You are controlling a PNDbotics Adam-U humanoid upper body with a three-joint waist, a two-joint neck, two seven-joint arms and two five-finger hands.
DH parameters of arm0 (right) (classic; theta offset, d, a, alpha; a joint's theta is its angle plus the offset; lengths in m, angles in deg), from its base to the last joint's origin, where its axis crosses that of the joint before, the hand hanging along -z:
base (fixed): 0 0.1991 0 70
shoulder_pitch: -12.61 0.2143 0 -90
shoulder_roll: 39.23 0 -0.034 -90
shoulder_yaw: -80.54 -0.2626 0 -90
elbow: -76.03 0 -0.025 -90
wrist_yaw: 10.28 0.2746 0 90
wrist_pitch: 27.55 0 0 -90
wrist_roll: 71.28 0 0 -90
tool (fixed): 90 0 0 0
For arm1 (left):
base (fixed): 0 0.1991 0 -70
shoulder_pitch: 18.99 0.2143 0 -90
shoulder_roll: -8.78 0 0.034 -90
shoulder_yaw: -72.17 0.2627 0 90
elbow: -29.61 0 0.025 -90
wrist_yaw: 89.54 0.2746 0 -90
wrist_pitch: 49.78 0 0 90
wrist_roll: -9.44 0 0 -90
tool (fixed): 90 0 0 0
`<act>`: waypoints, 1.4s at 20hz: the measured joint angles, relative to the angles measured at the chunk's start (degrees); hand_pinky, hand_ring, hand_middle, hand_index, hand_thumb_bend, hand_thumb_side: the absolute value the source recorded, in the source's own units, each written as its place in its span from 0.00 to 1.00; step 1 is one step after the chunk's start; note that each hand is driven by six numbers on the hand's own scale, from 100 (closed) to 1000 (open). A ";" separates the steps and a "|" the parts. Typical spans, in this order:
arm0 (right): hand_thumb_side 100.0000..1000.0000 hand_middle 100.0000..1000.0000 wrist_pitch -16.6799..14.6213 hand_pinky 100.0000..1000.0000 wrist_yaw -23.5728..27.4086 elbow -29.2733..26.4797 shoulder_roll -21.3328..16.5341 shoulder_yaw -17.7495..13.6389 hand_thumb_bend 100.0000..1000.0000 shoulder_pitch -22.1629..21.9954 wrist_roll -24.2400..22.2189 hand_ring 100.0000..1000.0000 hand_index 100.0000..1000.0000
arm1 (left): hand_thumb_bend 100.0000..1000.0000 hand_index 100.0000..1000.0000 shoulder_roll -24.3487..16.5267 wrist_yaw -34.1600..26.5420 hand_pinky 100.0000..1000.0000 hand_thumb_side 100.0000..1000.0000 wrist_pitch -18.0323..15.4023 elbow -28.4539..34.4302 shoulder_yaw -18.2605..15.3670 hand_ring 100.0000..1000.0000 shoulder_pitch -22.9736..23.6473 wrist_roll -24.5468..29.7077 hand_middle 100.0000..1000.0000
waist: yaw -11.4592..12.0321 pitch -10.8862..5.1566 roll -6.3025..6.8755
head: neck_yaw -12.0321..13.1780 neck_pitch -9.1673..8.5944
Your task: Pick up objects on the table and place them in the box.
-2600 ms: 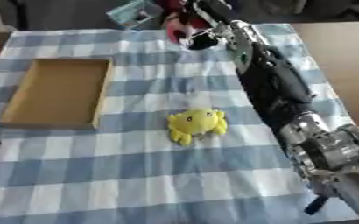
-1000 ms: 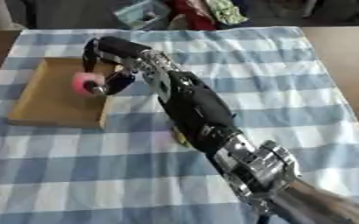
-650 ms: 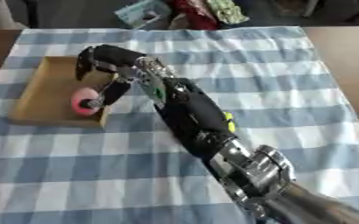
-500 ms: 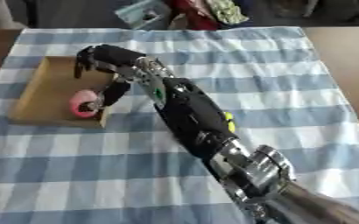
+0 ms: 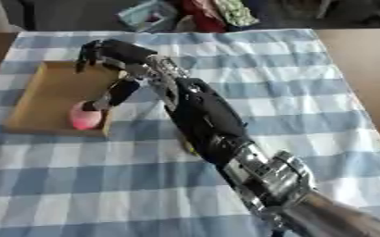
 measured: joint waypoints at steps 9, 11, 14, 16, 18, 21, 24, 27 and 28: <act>0.40 0.68 -0.28 0.72 9.39 -5.04 -6.64 2.92 0.50 -0.28 -3.38 0.68 0.71 | 0.77 0.64 -0.06 0.22 0.50 0.22 0.03 0.00 -0.50 0.48 0.14 -0.52 0.45 | -2.64 -0.02 0.08 | 0.97 -0.09; 0.40 0.68 -0.36 0.72 11.71 -6.68 -8.11 3.83 0.50 -1.08 -4.25 0.68 0.71 | 0.77 0.64 -0.11 0.24 0.50 0.22 0.08 0.00 -0.68 0.48 0.23 -0.61 0.45 | -3.10 -0.03 0.23 | 1.20 -0.16; 0.40 0.67 -0.48 0.72 15.62 -10.17 -10.89 5.53 0.50 -2.63 -5.68 0.68 0.71 | 0.77 0.64 -0.17 0.28 0.50 0.22 0.03 0.00 -0.71 0.48 0.38 -0.74 0.45 | -3.78 -0.08 0.35 | 1.35 -0.28; 0.40 0.67 -0.49 0.72 18.55 -13.04 -12.85 6.83 0.49 -3.77 -6.86 0.68 0.71 | 0.77 0.64 -0.34 0.31 0.50 0.22 0.06 0.00 -0.77 0.48 0.55 -0.86 0.45 | -4.11 -0.11 0.34 | 1.53 -0.31; 0.40 0.67 -0.20 0.72 21.76 -16.25 -14.90 8.13 0.49 -5.02 -8.07 0.68 0.71 | 0.77 0.64 -0.35 0.34 0.50 0.22 0.09 0.00 -0.92 0.48 0.59 -1.00 0.45 | -4.37 -0.19 0.34 | 1.71 -0.32; 0.41 0.67 0.84 0.72 26.77 -21.41 -18.27 9.75 0.48 -7.14 -9.99 0.68 0.71 | 0.77 0.64 -0.37 0.53 0.50 0.22 0.15 0.00 -1.05 0.48 0.64 -1.12 0.45 | -4.65 -0.21 0.31 | 1.80 -0.44; 0.42 0.67 2.08 0.72 30.63 -26.14 -21.57 10.97 0.47 -9.39 -11.67 0.68 0.71 | 0.77 0.64 -0.38 0.65 0.50 0.22 0.20 0.00 -1.13 0.48 0.67 -1.23 0.45 | -4.81 -0.21 0.30 | 1.94 -0.47; 0.43 0.67 3.24 0.72 33.39 -30.22 -24.45 11.82 0.47 -11.63 -12.94 0.68 0.71 | 0.77 0.64 -0.40 0.74 0.50 0.22 0.22 0.00 -1.28 0.48 0.69 -1.40 0.45 | -5.11 -0.21 0.29 | 2.07 -0.48; 0.43 0.67 3.58 0.72 34.12 -31.41 -25.35 12.09 0.47 -12.35 -13.34 0.68 0.71 | 0.77 0.64 -0.40 0.75 0.50 0.22 0.23 0.00 -1.36 0.48 0.70 -1.43 0.45 | -5.15 -0.21 0.29 | 2.14 -0.48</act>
